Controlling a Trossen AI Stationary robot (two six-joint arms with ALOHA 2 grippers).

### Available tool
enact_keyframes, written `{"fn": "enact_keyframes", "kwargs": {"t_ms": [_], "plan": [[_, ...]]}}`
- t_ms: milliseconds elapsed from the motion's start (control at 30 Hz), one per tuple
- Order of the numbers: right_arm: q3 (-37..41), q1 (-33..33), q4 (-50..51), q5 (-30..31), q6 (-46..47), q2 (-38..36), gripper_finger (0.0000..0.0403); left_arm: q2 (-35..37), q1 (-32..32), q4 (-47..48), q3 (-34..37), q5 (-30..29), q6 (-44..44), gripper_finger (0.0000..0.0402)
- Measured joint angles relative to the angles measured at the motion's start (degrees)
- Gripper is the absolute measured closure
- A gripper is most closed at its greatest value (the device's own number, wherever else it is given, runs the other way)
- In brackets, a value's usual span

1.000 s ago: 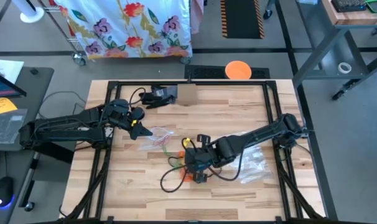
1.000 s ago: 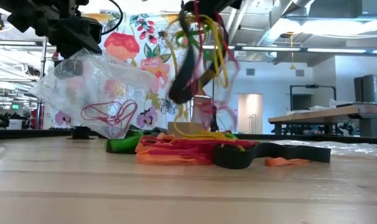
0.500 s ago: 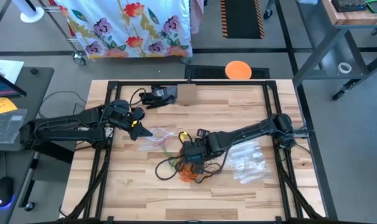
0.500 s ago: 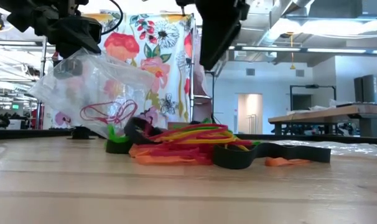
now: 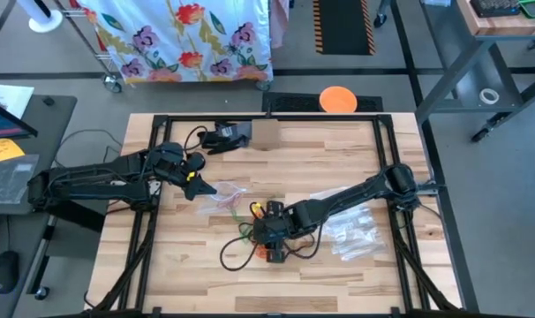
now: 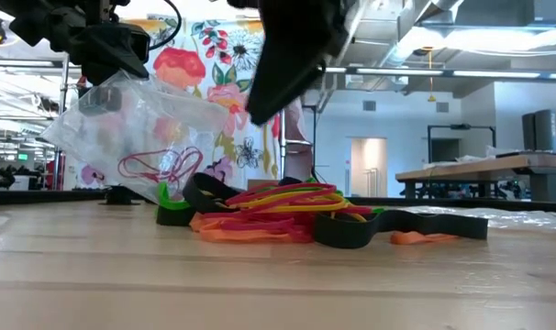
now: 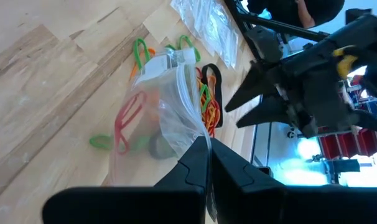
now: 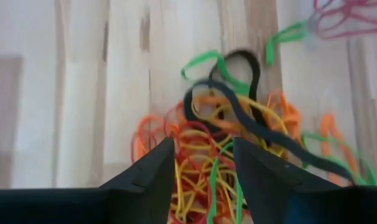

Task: Sort rubber bands
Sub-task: Put the red rubber band into the transparent zip bag

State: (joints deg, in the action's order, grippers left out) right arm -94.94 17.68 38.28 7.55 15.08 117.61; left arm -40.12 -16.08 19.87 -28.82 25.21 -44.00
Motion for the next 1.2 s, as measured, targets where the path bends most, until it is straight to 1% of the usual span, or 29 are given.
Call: {"fn": "enact_keyframes", "kwargs": {"t_ms": [133, 233, 300, 367, 433, 500, 600, 767, 867, 967, 1033, 1133, 1200], "plan": [[0.77, -0.33, -2.36, -0.13, -0.53, 1.37, 0.0254, 0.01, 0.00, -0.10, 0.00, -0.04, -0.23, 0.0401], [1.16, -0.58, -1.98, -0.21, -2.25, 3.07, 0.0259, 0.01, 0.00, -0.43, 0.00, -0.20, -0.32, 0.0402], [0.90, -0.62, -4.99, -0.17, -3.36, 4.02, 0.0263, 0.00, 0.00, -0.50, 0.00, -0.42, -0.35, 0.0401], [0.95, -0.62, -3.91, -0.20, -4.50, 4.30, 0.0268, 0.00, 0.00, -0.45, 0.00, -0.51, -0.47, 0.0401], [0.76, -0.76, -5.73, -0.20, -5.10, 5.18, 0.0272, 0.02, 0.01, -0.44, 0.00, -0.65, -0.58, 0.0401], [1.04, -0.90, -4.23, -0.28, -5.53, 5.63, 0.0275, 0.00, 0.15, -0.42, 0.00, -0.79, -0.60, 0.0401], [0.90, -1.36, -5.72, -0.40, -5.54, 6.44, 0.0277, 0.02, 0.15, -0.41, 0.01, -0.79, -0.67, 0.0402], [0.93, -1.37, -5.38, -1.03, -5.56, 6.83, 0.0277, 0.00, 0.17, -0.26, 0.02, -0.79, -0.65, 0.0401], [0.93, -1.34, -5.27, -1.22, -5.67, 7.40, 0.0285, 0.02, 0.15, -0.34, 0.00, -0.79, -0.65, 0.0401], [0.95, -1.34, -5.12, -1.27, -5.69, 7.42, 0.0307, 0.00, 0.15, -0.26, 0.02, -0.79, -0.65, 0.0401], [0.93, -1.37, -4.74, -1.25, -5.69, 7.38, 0.0332, 0.02, 0.17, -0.34, 0.02, -0.79, -0.63, 0.0402], [0.93, -1.38, -4.78, -1.22, -6.00, 7.44, 0.0383, 0.00, 0.17, -0.34, 0.02, -0.79, -0.66, 0.0401], [0.93, -1.38, -5.03, -1.20, -6.39, 7.30, 0.0395, 0.01, 0.16, -0.32, 0.02, -0.79, -0.67, 0.0401]]}}
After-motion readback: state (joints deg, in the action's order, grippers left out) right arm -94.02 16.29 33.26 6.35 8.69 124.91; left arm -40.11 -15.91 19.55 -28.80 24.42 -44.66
